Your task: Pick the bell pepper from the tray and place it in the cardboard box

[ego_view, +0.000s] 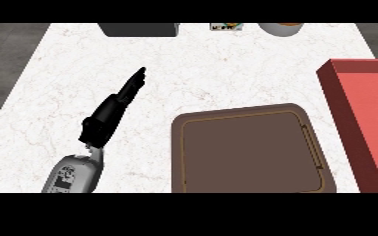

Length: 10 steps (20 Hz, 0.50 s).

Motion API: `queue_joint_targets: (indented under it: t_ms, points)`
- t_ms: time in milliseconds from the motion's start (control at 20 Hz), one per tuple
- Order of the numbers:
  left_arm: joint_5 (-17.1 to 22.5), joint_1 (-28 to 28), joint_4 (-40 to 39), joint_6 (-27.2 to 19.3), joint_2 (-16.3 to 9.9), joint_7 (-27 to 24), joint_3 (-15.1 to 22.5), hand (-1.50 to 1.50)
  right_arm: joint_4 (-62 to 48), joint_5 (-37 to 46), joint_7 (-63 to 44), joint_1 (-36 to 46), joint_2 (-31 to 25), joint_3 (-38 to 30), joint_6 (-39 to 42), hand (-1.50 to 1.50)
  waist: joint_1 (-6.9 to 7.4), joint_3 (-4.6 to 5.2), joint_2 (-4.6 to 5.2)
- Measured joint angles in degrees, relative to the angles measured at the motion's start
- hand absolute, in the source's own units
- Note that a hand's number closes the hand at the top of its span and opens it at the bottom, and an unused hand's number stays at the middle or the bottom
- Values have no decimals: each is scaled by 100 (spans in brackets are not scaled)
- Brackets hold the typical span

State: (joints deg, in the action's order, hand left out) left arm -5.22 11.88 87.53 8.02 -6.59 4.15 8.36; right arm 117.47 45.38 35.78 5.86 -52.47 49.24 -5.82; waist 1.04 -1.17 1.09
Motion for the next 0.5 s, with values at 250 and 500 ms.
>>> queue_joint_targets:
  t_ms: [250,500]
  points:
    - [-4,10,43,-63,-23,-17,-81,0,39,-791,730,-177,-531,-411,-191,150,-142,3,51]
    - [-16,-32,75,-117,-53,-29,-146,0,-167,-1700,1469,-279,-1023,-1011,-312,150,-211,15,66]
